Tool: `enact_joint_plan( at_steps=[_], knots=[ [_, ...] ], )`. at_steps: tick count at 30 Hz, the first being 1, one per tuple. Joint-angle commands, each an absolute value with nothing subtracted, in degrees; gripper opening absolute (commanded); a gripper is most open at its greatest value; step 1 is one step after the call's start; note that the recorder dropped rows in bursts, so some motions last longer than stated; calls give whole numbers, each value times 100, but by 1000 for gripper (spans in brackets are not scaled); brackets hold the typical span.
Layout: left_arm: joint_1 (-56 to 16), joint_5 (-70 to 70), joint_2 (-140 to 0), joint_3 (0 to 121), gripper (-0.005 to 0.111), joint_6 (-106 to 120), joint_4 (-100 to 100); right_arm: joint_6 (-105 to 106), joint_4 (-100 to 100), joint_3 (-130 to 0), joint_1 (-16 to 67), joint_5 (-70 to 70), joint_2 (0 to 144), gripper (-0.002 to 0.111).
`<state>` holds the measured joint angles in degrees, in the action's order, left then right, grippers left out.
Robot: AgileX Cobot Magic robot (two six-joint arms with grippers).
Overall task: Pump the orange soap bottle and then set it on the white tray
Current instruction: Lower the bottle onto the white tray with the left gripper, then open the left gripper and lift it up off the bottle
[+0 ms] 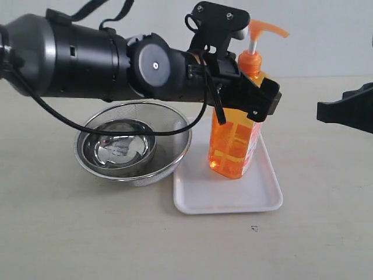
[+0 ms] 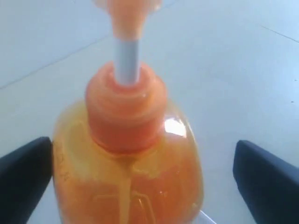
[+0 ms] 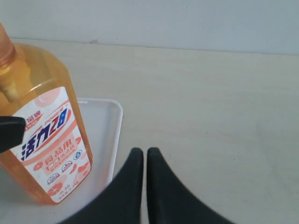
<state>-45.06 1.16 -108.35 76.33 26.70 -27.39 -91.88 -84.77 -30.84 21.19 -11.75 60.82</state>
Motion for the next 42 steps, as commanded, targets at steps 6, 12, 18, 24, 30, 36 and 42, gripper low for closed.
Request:
enact_joint_plan(
  at_steps=[6,12,18,24,30,36,42],
  knots=[
    [-4524,1422,-10161,7666,97,3772,-2662,-9139,-8520,-3069,2115,-1182,6054,0],
    [-4511,1983,-9951,7666,97,3902,-2501,-9139,-8520,-3069,2115,-1182,6054,0],
    [-4511,3014,-9765,7666,97,3902,-2451,-9139,-8520,-3069,2115,-1182,6054,0],
    [-4511,3547,-9753,7666,97,3815,-2463,-9139,-8534,-3069,2115,-1182,6054,0],
    [-4511,3712,-9753,7666,81,3758,-2466,-9139,-8533,-3069,2115,-977,6054,0],
    [-4511,3659,-9753,7666,9,3812,-2409,-8889,-8533,-3069,2115,-669,6064,0],
    [-4486,3637,-9753,7666,5,3679,-1632,-8746,-8797,-3069,2115,-476,6064,0]
  ],
)
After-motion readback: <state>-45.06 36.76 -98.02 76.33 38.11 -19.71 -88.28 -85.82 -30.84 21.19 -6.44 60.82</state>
